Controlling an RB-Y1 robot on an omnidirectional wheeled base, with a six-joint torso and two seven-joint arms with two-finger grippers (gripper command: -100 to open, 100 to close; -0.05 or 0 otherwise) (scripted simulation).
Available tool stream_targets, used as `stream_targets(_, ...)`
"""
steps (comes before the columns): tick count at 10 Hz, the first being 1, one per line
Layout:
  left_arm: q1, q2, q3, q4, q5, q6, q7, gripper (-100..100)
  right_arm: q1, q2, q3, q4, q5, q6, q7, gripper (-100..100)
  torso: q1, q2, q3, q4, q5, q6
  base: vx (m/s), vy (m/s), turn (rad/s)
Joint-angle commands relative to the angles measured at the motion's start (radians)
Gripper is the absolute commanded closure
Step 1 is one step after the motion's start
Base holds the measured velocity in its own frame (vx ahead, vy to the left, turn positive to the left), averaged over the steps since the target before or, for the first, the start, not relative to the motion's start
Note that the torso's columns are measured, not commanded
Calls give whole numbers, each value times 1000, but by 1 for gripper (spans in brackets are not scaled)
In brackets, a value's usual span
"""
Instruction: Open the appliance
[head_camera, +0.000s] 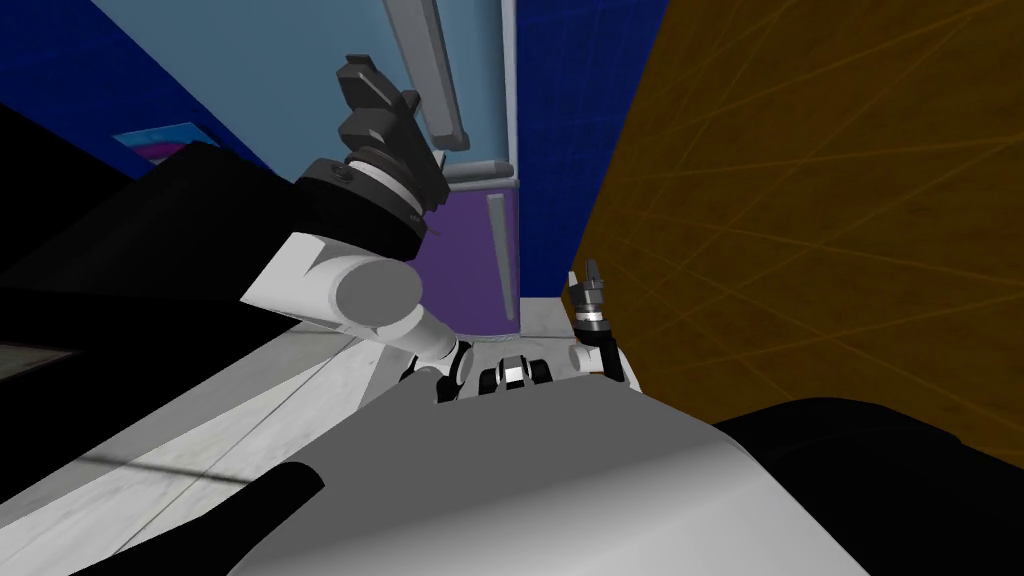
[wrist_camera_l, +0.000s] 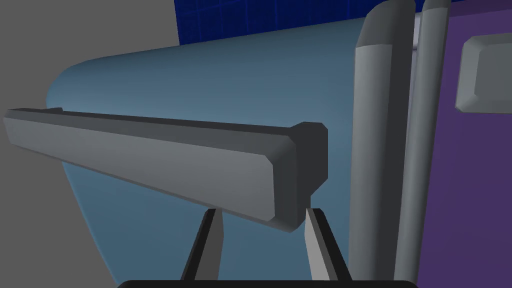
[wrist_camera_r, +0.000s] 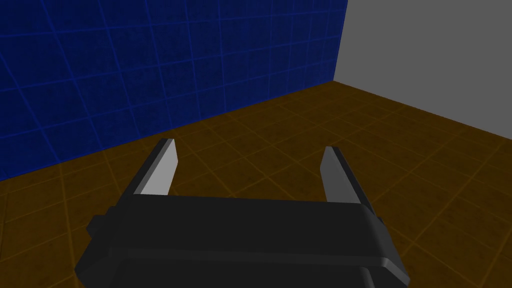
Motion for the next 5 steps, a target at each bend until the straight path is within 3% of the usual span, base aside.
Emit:
stream_targets(1,-27,2,9,-54,25,43,9,100,0,0,0,0,0,0,0,0,-1,-3,-2,-2,1,-1,-74,150,-43)
stream_targets(3,-49,-6,-2,-103,57,103,22,100,0,0,0,0,0,0,0,0,2,2,1,-1,0,1,-111,267,-110)
stream_targets(4,-28,-8,-14,-81,49,95,18,100,0,0,0,0,0,0,0,0,7,4,4,0,2,0,-61,148,-81)
stream_targets(5,-28,2,-21,-83,67,106,33,100,0,0,0,0,0,0,0,0,-1,-1,-1,-2,2,-1,-80,129,-210)
